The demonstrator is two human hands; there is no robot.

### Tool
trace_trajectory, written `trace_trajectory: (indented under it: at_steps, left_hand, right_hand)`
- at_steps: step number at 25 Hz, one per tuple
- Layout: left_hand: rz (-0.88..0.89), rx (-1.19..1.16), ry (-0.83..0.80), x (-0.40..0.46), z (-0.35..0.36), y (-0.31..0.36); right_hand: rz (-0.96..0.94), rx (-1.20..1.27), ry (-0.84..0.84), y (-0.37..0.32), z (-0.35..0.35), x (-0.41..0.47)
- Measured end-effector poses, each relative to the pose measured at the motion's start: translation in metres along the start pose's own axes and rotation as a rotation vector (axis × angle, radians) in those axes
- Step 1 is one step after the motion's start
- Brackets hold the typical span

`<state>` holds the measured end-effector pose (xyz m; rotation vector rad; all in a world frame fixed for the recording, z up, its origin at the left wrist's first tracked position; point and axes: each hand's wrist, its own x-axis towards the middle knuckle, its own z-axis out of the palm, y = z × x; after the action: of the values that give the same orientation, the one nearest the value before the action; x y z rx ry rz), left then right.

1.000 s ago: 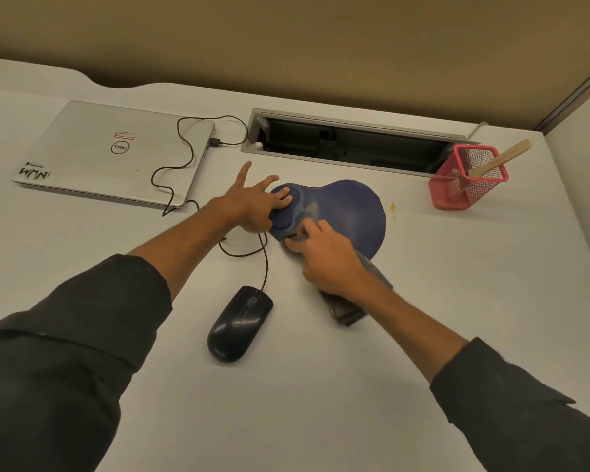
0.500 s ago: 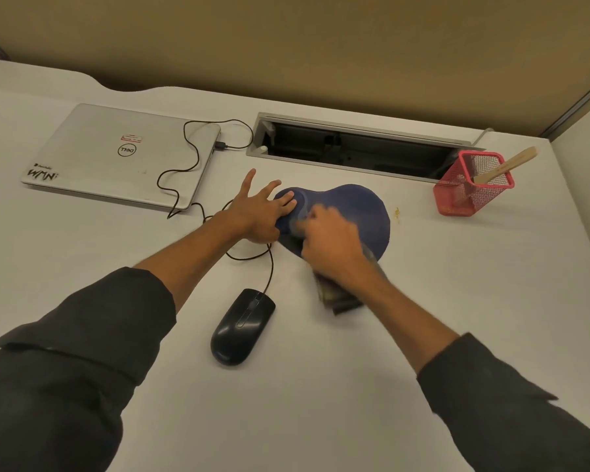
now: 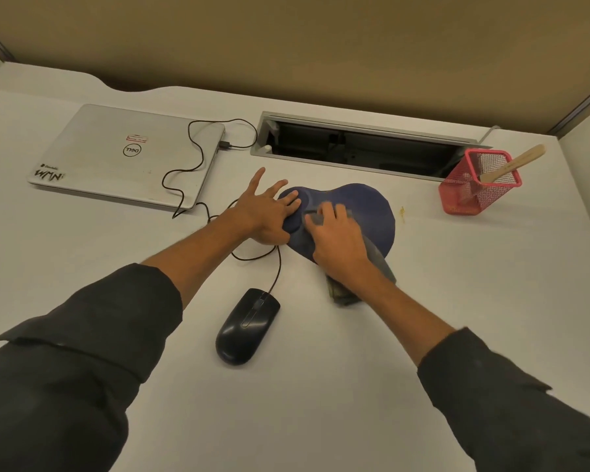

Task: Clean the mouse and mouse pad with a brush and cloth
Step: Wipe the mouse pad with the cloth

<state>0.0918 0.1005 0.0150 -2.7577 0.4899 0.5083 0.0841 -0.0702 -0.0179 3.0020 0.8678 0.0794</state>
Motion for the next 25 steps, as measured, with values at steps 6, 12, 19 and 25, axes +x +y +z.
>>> trace_trajectory:
  at_steps: [6, 12, 19, 25]
  left_hand:
    - [0.011, 0.002, -0.013, -0.002, 0.002, 0.011]
    - [0.027, -0.039, -0.05, 0.001, 0.005, 0.006]
    - [0.02, -0.065, -0.053, 0.002, 0.005, 0.005]
    - [0.026, -0.088, -0.061, 0.001, 0.001, 0.003]
  right_hand:
    - [-0.022, 0.172, -0.039, 0.023, -0.016, -0.004]
    - [0.063, -0.079, -0.08, 0.018, -0.006, 0.021]
    - [-0.227, 0.096, -0.104, 0.019, -0.017, -0.028]
    - [0.06, -0.054, -0.067, 0.017, -0.013, 0.013]
